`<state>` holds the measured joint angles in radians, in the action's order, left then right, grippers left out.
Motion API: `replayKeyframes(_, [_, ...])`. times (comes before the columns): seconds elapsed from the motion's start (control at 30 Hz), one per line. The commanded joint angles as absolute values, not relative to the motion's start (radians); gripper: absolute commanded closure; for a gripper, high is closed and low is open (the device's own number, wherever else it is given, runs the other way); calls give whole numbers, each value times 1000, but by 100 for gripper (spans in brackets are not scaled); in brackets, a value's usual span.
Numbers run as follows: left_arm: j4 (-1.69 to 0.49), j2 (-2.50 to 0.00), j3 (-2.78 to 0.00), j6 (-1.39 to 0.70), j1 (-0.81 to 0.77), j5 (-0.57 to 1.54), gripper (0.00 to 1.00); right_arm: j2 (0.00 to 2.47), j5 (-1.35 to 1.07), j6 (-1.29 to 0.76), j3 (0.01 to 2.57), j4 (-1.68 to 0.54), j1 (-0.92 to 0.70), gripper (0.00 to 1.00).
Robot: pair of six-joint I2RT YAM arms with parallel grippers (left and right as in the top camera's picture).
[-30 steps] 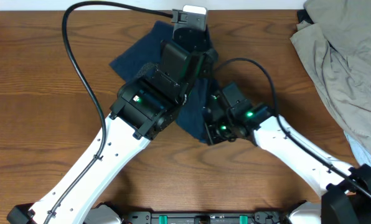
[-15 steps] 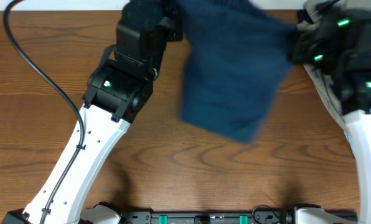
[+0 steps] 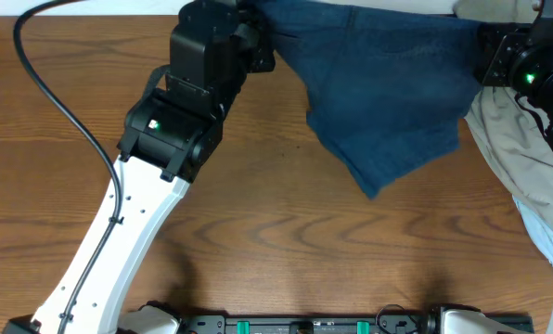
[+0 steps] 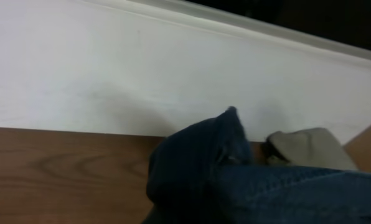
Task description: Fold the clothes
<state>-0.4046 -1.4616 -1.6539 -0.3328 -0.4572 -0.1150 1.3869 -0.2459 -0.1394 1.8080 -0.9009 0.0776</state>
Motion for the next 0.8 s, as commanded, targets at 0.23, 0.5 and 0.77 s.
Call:
replayKeyframes(0.23, [-411, -1288, -1689, -335, -400, -183, 94, 1379, -75, -125, 1839, -863, 133, 99])
replayKeyframes(0.5, [-422, -1381, -1689, -334, -400, -183, 94, 1454, -75, -112, 1839, -840, 133, 99])
replayKeyframes(0.77, [-288, -1562, -1689, -344, -336, -183, 94, 1585, 33, -81, 1839, -622, 134, 99])
